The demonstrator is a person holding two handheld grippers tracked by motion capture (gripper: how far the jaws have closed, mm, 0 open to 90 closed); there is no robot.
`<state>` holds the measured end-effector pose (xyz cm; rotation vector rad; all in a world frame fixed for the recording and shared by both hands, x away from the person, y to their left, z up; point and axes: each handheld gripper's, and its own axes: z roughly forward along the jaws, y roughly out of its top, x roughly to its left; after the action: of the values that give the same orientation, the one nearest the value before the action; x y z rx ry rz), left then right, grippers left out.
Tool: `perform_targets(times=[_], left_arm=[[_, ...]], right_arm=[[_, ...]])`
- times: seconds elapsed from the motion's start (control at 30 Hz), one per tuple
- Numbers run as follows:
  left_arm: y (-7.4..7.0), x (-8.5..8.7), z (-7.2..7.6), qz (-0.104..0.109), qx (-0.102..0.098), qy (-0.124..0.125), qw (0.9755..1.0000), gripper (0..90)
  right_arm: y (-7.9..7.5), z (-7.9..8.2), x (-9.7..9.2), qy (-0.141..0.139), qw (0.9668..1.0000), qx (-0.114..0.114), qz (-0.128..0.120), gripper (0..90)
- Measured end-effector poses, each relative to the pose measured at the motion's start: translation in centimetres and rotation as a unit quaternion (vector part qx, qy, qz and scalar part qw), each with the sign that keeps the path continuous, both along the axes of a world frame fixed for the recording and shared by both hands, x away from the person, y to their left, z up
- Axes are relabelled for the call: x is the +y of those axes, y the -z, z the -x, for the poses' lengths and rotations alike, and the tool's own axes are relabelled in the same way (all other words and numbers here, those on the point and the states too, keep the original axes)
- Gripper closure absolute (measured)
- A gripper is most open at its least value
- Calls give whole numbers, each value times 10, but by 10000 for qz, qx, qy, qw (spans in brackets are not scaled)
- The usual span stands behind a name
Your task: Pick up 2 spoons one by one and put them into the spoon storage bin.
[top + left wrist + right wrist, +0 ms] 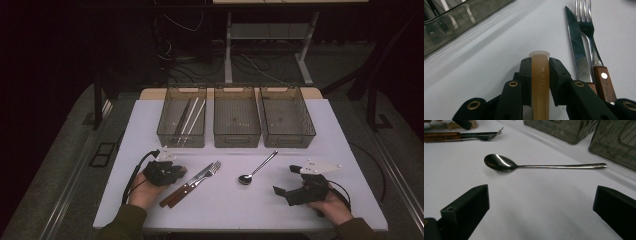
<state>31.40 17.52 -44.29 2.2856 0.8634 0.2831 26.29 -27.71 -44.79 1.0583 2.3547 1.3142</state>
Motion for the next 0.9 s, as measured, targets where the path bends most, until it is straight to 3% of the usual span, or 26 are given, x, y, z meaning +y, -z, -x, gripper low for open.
perform_targets(times=[0.3, 0.53, 0.77, 0.9], left_arm=[[-1, 2, 0, 97, 60, -67, 9999, 732], [-7, 6, 0, 365, -4, -149, 9992, 732], [-16, 6, -2, 778, 3, -283, 9966, 732], [-25, 2, -6, 858, -62, -248, 9960, 731]], right_arm=[[1, 0, -6, 63, 9998, 79, 148, 7], [-3, 3, -17, 227, 9997, 48, 72, 7], [-4, 6, -18, 198, 9997, -9, 163, 7], [-5, 7, -20, 227, 9996, -30, 170, 8]])
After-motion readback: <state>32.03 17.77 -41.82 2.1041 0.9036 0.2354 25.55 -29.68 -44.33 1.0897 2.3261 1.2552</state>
